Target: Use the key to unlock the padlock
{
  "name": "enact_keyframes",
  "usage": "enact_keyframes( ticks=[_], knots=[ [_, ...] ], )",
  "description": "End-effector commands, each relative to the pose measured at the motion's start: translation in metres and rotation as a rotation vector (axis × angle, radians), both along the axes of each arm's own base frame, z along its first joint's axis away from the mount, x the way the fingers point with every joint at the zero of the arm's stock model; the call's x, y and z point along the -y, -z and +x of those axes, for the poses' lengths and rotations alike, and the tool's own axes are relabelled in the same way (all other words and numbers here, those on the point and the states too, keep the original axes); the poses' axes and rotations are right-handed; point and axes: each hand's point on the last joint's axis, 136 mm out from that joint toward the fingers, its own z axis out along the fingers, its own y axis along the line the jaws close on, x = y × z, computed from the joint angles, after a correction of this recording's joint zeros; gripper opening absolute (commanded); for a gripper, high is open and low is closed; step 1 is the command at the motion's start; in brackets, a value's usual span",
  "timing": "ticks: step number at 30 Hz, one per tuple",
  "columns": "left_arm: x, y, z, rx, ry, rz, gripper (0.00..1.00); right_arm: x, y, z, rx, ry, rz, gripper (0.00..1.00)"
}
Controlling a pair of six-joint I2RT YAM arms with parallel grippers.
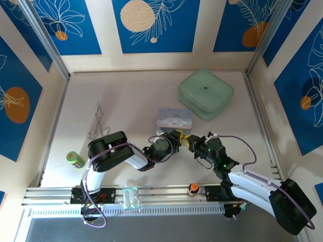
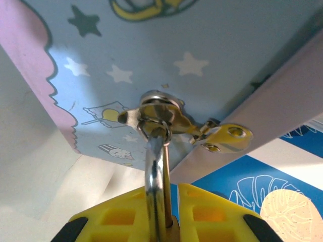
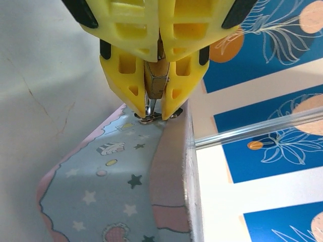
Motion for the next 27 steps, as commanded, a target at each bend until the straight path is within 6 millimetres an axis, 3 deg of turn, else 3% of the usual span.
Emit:
enact_keyframes(
  ticks=[1,6,13,18,22,23,25,27],
  knots=[
    [0.026,-0.086,-0.020,0.149,0.119,-0.246,0.00,-0.018,0.014,-0.014,-0.056,-0.150,-0.110,0.00],
    [0.029,-0.075,-0.021,0.139,0.128,-0.227,0.00,-0.027,0.040,-0.022,-0.199,-0.132,0.055,0.00],
    [0.027,-0.071,-0.020,0.142,0.120,-0.210,0.00,-0.044,0.029,-0.021,-0.226,-0.144,0.115,0.00],
    [0.028,-0.059,-0.020,0.129,0.123,-0.190,0.00,-0.039,0.030,-0.024,-0.273,-0.118,0.160,0.00],
    [0.026,-0.047,-0.020,0.101,0.123,-0.181,0.00,-0.030,0.037,-0.027,-0.273,-0.126,0.090,0.00],
    [0.024,-0.045,-0.020,0.098,0.119,-0.173,0.00,-0.026,0.041,-0.030,-0.283,-0.129,0.061,0.03],
    [0.016,-0.038,-0.020,0.092,0.100,-0.152,0.00,-0.019,0.045,-0.034,-0.276,-0.158,0.006,0.19],
    [0.007,-0.028,-0.019,0.073,0.085,-0.134,0.00,-0.014,0.046,-0.039,-0.258,-0.218,-0.078,0.51]
  ],
)
